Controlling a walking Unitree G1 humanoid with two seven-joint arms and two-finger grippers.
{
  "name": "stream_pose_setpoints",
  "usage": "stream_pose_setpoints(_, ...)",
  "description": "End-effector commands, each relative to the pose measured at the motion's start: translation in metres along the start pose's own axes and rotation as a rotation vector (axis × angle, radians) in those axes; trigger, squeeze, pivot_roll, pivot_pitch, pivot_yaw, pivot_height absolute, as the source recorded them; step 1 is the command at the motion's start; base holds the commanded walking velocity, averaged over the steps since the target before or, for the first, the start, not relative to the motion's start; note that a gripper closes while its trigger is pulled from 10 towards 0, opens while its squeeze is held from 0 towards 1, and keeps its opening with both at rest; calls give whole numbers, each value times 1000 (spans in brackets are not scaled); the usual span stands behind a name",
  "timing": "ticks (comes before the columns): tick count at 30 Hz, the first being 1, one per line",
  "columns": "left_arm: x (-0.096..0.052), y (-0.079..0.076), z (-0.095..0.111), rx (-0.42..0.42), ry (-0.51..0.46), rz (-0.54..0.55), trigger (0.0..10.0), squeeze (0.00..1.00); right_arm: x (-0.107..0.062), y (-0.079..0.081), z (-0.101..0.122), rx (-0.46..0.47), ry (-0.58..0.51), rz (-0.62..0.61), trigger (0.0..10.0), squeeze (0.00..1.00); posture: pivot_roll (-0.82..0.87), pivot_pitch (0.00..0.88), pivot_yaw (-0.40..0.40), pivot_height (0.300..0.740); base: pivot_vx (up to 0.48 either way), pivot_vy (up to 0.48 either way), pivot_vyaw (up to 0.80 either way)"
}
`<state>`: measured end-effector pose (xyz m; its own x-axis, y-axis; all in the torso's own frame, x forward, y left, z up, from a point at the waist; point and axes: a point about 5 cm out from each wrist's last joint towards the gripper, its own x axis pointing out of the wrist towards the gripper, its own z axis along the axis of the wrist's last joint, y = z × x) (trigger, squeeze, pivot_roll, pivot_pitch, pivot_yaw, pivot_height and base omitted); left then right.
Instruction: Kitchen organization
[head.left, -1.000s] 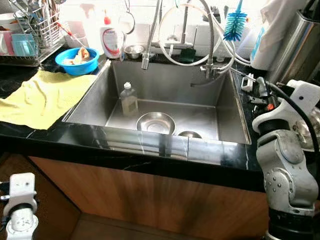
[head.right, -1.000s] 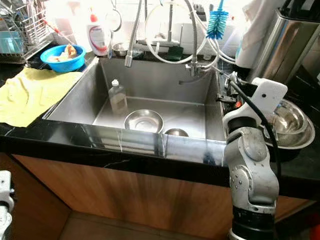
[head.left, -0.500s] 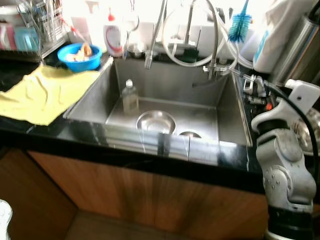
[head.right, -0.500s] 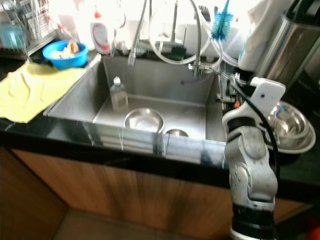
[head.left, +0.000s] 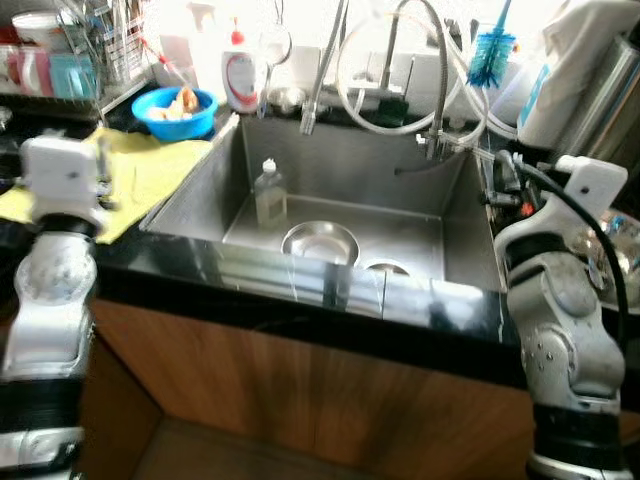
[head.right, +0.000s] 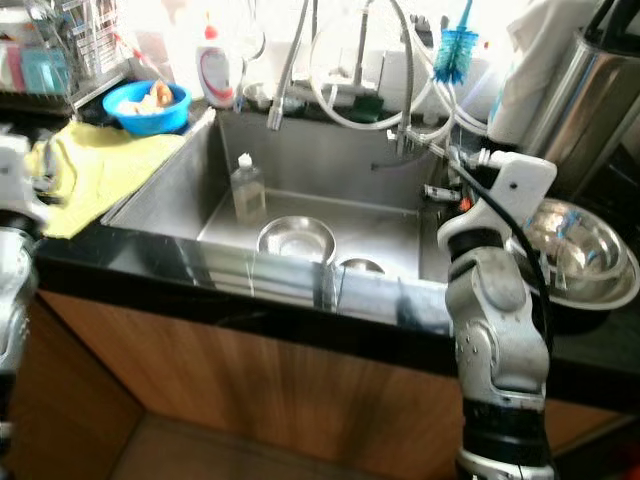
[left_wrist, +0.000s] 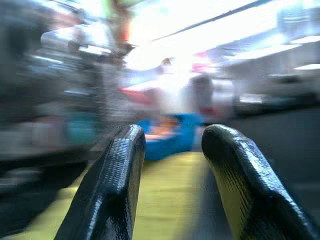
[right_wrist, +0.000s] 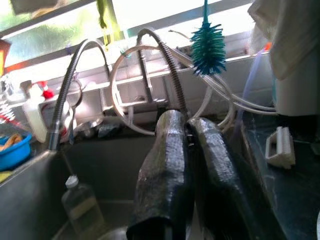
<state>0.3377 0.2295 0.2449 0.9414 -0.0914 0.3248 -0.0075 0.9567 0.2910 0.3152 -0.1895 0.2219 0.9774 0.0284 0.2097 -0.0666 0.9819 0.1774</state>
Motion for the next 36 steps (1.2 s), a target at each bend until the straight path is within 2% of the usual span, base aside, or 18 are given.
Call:
stream_pose_setpoints(1,9,-14,-4,-81,60,-162,10000,0,-1,9,-5,-6,45,69,10000,0,-44,0,3,740,0,0,0)
stream_pose_setpoints(2,15,-26,-6,-125,100,-277,10000,0,-3,17,-9,-1,68,129,10000,0,-51,0,10,740,0,0,0)
stream_pose_setpoints(5,20,-36,-10,-178,131,-383,10000,0,-6,27,-16,-1,107,215,10000,0,-59,0,16,740,0,0,0)
stream_pose_setpoints(8,24,-43,-12,-222,151,-443,10000,0,-7,29,-19,-6,116,233,10000,0,-60,0,18,740,0,0,0)
stream_pose_setpoints(11,28,-60,-13,-267,194,-608,10000,0,-5,32,-24,-3,159,278,10000,0,-64,0,24,740,0,0,0)
stream_pose_setpoints(12,28,-60,-13,-267,194,-608,10000,0,-5,32,-24,-3,159,278,10000,0,-64,0,24,740,0,0,0)
stream_pose_setpoints(14,28,-71,-16,-269,257,-718,10000,0,-5,35,-26,-18,167,292,10000,0,-71,0,33,740,0,0,0)
stream_pose_setpoints(18,26,-80,-21,-281,317,-807,10000,0,-4,37,-26,-28,164,305,10000,0,-71,0,40,740,0,0,0)
stream_pose_setpoints(22,25,-93,-32,-297,374,-826,10000,0,-2,40,-25,-33,152,307,10000,0,-77,0,55,740,0,0,0)
stream_pose_setpoints(23,21,-101,-38,-325,410,-854,10000,0,-1,42,-25,-33,150,307,10000,0,-82,0,58,740,0,0,0)
stream_pose_setpoints(27,21,-108,-43,-344,449,-842,10000,0,0,43,-25,-41,150,308,10000,0,-80,0,58,740,0,0,0)
stream_pose_setpoints(29,21,-119,-48,-414,480,-809,10000,0,1,41,-27,-61,152,303,10000,0,-82,0,56,740,0,0,0)
stream_pose_setpoints(36,18,-136,-50,-452,473,-824,10000,0,1,37,-27,-71,149,286,10000,0,-97,0,54,740,0,0,0)
